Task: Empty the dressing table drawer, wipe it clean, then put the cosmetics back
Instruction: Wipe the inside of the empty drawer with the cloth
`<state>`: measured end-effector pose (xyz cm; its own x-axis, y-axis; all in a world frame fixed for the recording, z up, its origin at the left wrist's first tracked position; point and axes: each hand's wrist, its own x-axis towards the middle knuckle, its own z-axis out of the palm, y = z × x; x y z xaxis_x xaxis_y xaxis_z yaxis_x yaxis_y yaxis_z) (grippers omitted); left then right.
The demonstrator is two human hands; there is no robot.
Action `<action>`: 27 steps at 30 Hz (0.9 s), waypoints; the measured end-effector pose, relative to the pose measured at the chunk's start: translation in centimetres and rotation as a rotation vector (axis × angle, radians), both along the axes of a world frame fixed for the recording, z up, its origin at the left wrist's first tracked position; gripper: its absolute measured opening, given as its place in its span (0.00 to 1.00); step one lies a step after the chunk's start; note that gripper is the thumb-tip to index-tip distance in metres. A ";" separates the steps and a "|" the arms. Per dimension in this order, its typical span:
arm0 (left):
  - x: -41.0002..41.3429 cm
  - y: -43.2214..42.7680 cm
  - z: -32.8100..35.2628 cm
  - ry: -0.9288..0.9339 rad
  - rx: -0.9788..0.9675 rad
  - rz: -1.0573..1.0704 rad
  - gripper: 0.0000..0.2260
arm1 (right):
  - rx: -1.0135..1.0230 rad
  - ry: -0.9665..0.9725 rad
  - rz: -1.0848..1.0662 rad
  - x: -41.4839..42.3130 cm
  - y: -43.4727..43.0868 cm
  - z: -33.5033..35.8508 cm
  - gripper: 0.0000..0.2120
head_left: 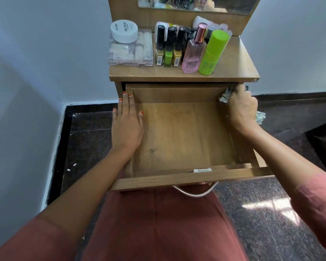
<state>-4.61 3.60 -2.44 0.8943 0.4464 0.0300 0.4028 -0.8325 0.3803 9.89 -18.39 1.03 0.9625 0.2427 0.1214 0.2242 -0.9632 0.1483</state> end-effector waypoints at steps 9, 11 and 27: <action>-0.1 -0.1 -0.1 0.008 0.000 0.006 0.23 | -0.135 0.278 -0.080 -8.5 -4.9 1.2 0.29; -0.1 -0.1 -0.1 0.007 -0.006 0.003 0.23 | -0.174 0.346 -0.096 -9.9 -5.9 1.9 0.32; 0.0 0.0 -0.1 -0.019 -0.044 0.002 0.23 | 0.091 -0.029 -0.088 -0.3 -1.9 -0.5 0.15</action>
